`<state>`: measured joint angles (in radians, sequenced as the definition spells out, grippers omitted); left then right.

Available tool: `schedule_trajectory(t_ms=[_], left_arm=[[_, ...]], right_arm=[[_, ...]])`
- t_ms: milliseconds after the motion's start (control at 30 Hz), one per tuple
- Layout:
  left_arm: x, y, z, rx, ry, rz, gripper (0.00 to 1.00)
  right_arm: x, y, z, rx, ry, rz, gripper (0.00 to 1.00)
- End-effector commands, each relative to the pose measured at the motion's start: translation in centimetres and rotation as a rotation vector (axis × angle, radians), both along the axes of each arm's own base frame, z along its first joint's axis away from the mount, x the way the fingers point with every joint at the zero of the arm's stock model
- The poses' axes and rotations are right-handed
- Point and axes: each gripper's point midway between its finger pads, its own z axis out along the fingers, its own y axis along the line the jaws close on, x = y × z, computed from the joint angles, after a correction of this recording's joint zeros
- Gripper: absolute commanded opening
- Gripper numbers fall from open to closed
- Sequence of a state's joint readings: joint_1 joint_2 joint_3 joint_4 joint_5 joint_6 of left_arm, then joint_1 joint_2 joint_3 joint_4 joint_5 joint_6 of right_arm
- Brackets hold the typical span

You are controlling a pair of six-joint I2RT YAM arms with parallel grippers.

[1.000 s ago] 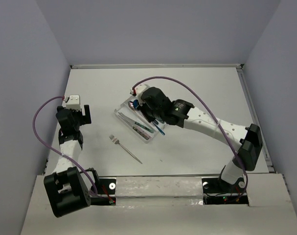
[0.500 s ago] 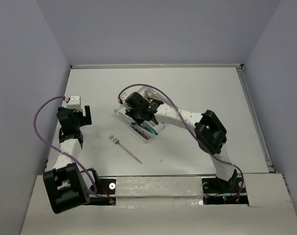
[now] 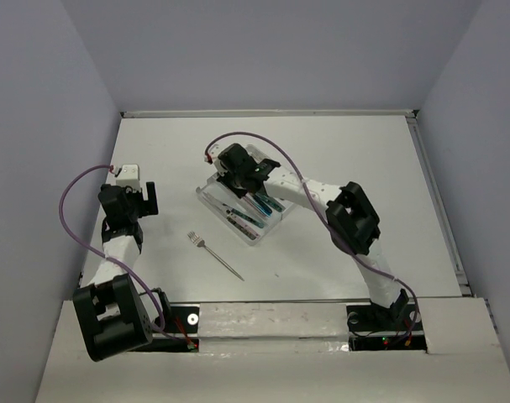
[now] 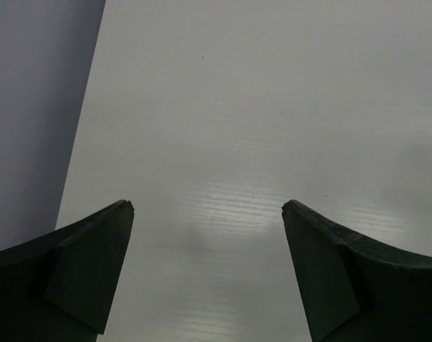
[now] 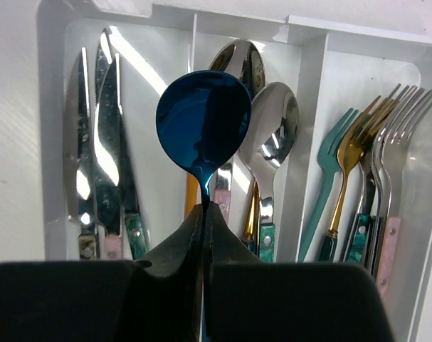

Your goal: Sort the eating utensils into containers

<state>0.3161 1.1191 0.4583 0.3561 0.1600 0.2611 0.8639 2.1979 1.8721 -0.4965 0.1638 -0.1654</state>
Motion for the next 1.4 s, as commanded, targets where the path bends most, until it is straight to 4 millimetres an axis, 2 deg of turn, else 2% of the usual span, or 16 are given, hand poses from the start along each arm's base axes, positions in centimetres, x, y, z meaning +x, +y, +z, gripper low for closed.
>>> schedule_trajectory(t_ms=[0, 67, 100, 233, 400, 500, 533, 600, 633, 733, 800, 1100, 1267, 1300, 1333, 1367], left_arm=[[1.2, 0.7, 2.6, 0.034, -0.069, 0.004, 0.99], [1.2, 0.7, 2.6, 0.035, -0.068, 0.003, 0.99], [1.2, 0.7, 2.7, 0.035, -0.07, 0.004, 0.99], [1.2, 0.7, 2.7, 0.035, -0.071, 0.004, 0.99], [1.1, 0.6, 2.7, 0.035, -0.075, 0.003, 0.99], [1.1, 0.6, 2.9, 0.04, -0.08, 0.0, 0.99], [1.1, 0.6, 2.8, 0.038, -0.079, 0.001, 0.99], [1.1, 0.6, 2.8, 0.038, -0.079, 0.001, 0.99], [1.1, 0.6, 3.0, 0.039, -0.083, -0.001, 0.99], [1.1, 0.6, 3.0, 0.039, -0.083, -0.001, 0.99], [1.1, 0.6, 3.0, 0.04, -0.084, -0.001, 0.99], [0.9, 0.4, 3.2, 0.045, -0.096, -0.005, 0.99], [0.9, 0.4, 3.2, 0.045, -0.098, -0.005, 0.99], [0.9, 0.5, 3.2, 0.046, -0.094, -0.004, 0.99], [0.9, 0.4, 3.2, 0.044, -0.096, -0.006, 0.99], [0.9, 0.4, 3.2, 0.045, -0.098, -0.006, 0.99]], right_arm=[[2.3, 1.2, 0.5, 0.043, -0.033, 0.003, 0.0], [2.9, 0.7, 0.0, 0.033, -0.032, -0.016, 0.06], [2.9, 0.6, -0.1, 0.031, -0.029, -0.023, 0.19], [2.6, -0.1, 0.8, 0.026, -0.037, -0.038, 0.46], [1.1, -0.7, 4.1, 0.062, -0.038, -0.057, 0.5], [-2.6, 0.6, 4.3, 0.06, -0.02, -0.019, 0.53], [-5.5, 2.5, 4.8, 0.086, 0.003, 0.048, 0.57], [-9.6, 3.9, 3.1, 0.088, 0.077, 0.11, 0.59], [-12.9, 5.5, 2.4, 0.086, 0.109, 0.17, 0.63], [-16.4, 6.4, 0.5, 0.052, 0.172, 0.166, 0.67], [-18.3, 7.0, -1.4, 0.016, 0.217, 0.166, 0.68], [-18.4, 7.0, -6.4, -0.077, 0.278, 0.072, 0.67], [-18.3, 6.9, -6.7, -0.079, 0.283, 0.031, 0.6], [-18.3, 6.9, -6.7, -0.079, 0.287, 0.021, 0.55], [-18.2, 6.9, -6.7, -0.08, 0.287, 0.013, 0.37], [-18.3, 6.9, -7.1, -0.089, 0.295, 0.005, 0.24]])
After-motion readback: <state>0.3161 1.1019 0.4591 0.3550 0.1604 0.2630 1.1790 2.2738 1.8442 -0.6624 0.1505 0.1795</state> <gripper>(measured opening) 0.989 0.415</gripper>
